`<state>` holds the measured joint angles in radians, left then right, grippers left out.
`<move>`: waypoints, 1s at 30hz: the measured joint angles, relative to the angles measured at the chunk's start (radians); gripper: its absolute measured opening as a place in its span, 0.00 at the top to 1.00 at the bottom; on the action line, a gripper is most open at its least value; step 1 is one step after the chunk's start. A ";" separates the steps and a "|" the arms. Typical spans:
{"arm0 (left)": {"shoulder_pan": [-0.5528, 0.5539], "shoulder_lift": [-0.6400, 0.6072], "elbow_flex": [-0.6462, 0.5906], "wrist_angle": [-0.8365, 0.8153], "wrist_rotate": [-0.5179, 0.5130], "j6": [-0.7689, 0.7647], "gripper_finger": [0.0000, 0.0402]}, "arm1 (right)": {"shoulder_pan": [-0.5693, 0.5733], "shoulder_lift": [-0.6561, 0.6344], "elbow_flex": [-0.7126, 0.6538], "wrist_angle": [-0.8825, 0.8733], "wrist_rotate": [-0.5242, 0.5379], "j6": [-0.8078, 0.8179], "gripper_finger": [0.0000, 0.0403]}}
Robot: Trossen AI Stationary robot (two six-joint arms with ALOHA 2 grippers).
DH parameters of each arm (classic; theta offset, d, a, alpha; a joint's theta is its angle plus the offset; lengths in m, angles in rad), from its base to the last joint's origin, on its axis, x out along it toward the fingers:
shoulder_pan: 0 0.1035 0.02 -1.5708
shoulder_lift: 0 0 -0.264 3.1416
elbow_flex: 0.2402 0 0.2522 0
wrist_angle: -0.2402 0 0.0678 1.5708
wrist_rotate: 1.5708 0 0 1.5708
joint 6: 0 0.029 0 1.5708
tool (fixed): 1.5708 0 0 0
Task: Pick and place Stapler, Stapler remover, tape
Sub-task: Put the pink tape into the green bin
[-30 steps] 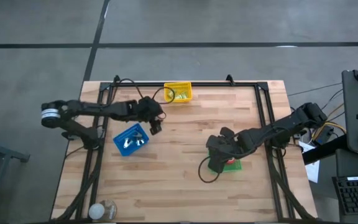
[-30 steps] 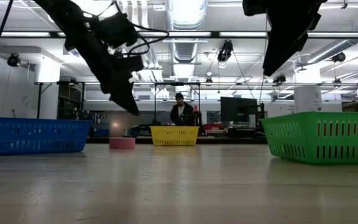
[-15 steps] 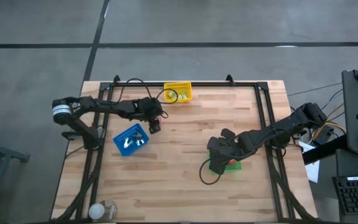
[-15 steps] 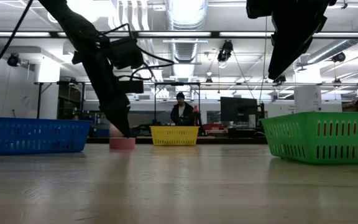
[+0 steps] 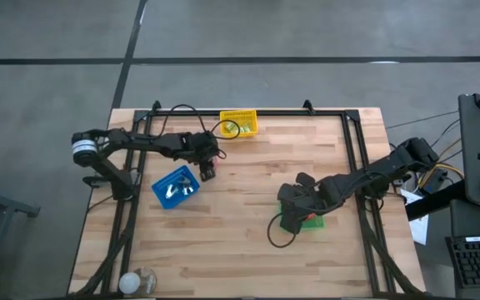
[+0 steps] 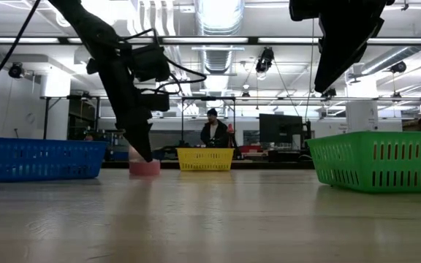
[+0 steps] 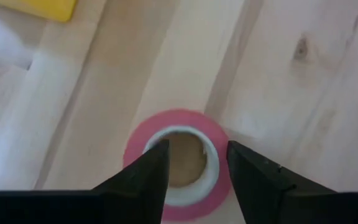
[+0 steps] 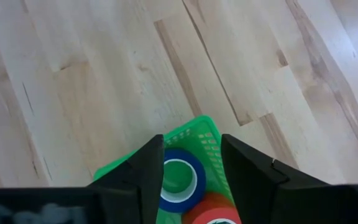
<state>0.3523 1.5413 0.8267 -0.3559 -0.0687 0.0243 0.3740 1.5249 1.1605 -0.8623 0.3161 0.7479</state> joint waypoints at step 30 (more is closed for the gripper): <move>-0.032 0.013 0.004 -0.025 0.024 0.069 0.61 | 0.001 0.000 -0.003 0.009 0.000 0.000 0.76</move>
<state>0.3206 1.5546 0.8310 -0.3809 -0.0444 0.0932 0.3752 1.5253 1.1572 -0.8536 0.3164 0.7479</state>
